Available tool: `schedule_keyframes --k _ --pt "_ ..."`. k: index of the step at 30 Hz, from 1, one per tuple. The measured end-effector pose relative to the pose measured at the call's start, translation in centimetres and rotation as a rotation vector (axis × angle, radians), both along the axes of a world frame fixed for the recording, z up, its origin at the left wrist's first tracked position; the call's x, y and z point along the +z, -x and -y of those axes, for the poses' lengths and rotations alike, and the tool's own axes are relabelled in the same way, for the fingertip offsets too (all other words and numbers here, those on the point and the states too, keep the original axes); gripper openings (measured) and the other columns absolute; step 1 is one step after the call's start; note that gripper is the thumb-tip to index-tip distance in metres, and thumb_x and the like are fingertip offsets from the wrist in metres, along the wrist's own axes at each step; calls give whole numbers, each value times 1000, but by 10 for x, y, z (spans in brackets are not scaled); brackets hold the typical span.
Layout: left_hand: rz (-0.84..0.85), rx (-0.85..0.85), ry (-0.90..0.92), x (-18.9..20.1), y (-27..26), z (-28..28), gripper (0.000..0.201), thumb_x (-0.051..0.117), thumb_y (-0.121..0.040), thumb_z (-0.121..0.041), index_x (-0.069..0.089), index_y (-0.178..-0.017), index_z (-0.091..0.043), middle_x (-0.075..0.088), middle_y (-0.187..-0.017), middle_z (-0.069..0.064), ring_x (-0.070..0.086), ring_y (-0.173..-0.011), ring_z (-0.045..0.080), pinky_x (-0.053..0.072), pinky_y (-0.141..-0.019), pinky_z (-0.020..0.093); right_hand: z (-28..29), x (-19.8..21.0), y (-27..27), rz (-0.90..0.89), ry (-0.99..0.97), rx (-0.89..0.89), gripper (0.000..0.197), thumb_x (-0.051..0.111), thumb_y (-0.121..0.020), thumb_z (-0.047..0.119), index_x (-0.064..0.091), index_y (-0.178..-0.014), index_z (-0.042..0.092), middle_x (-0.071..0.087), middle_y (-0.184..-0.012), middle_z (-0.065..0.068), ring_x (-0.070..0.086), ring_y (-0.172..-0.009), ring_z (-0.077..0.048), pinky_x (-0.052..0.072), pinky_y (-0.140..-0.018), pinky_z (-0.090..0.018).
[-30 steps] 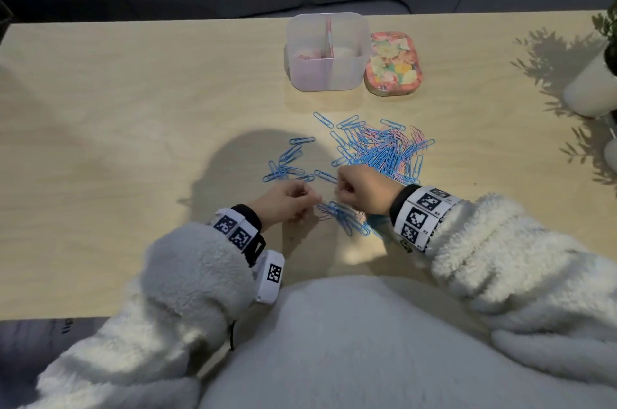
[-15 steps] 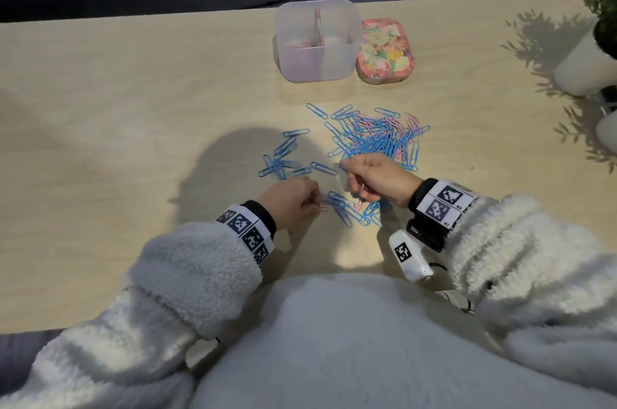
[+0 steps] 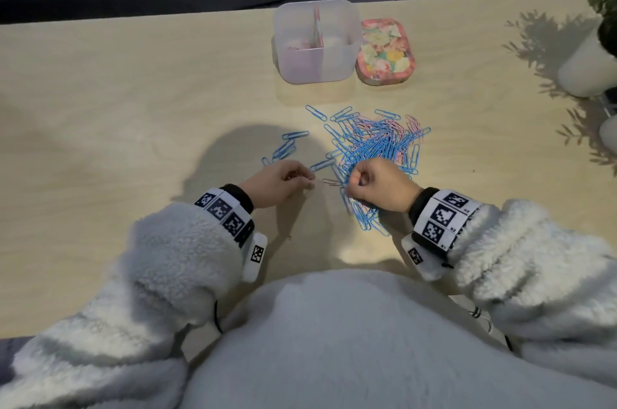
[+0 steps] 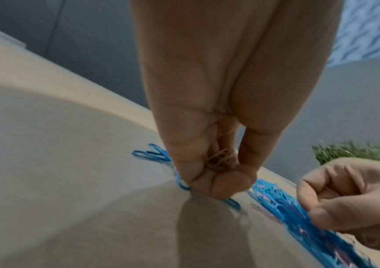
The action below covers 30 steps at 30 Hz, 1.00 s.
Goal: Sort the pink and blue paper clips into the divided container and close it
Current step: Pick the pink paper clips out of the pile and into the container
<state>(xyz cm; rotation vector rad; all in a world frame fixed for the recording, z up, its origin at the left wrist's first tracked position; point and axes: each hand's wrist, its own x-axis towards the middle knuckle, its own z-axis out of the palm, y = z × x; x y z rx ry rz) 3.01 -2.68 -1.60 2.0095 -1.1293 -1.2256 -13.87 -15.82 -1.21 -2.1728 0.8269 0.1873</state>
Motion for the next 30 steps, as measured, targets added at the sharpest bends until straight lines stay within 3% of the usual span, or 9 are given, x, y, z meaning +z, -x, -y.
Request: schedule_keyframes --k 4,6,8,10,15,17,23,28,30 --pt "-301 225 -91 4 5 3 24 48 -93 -14 52 -69 -17 47 -65 -1 43 -56 10 34 -50 19 7 9 2 -14 109 28 21 66 -78 21 54 -61 20 60 -63 -2 57 -64 -21 45 -65 -30" --pt "-224 216 -79 3 10 5 28 53 -92 -24 48 -65 -19 47 -61 -2 43 -52 7 34 -46 15 -1 10 2 -60 177 51 22 65 -79 33 58 -66 17 62 -65 -1 58 -68 -22 45 -65 -30" --pt "-41 168 -15 0 15 9 25 58 -90 -27 50 -68 -20 48 -60 -6 44 -46 -2 34 -45 10 -13 6 1 -108 250 48 29 65 -75 45 59 -67 18 66 -70 -1 59 -71 -22 43 -62 -30" --pt "155 84 49 -3 19 15 12 60 -88 -23 57 -78 -17 45 -60 -8 44 -52 0 33 -52 16 -23 0 -1 -128 288 52 26 67 -71 42 56 -67 19 66 -74 -2 59 -75 -24 36 -60 -28" --pt "458 -182 105 -6 28 23 13 56 -85 -15 61 -95 -9 61 -91 10 56 -90 26 35 -73 28 -21 -8 -4 -86 34 -58 25 63 -74 16 51 -52 16 58 -61 -4 55 -59 -18 40 -60 -27" --pt "493 -211 115 -7 28 23 14 56 -86 -16 59 -97 -8 62 -98 12 56 -95 28 38 -78 32 -11 -5 -3 -28 -56 -125 20 62 -75 12 59 -56 11 60 -56 -9 51 -45 -8 42 -57 -26" --pt "533 -325 71 -4 24 19 15 48 -92 -12 56 -99 -2 57 -106 18 56 -99 33 43 -87 42 7 12 16 -107 139 -3 30 69 -78 25 50 -54 21 56 -55 7 52 -59 -14 39 -64 -25" --pt "509 -294 119 0 24 12 16 46 -92 -12 55 -101 -1 57 -105 18 55 -98 31 33 -81 28 -13 10 24 -180 241 37 39 65 -75 53 52 -60 19 60 -62 2 55 -64 -21 37 -61 -27" --pt "508 -262 121 1 25 13 19 50 -91 -19 54 -103 -4 58 -105 15 55 -98 29 35 -82 30 -23 6 18 -174 314 38 39 66 -72 55 53 -66 19 65 -71 -3 58 -72 -25 36 -61 -28"
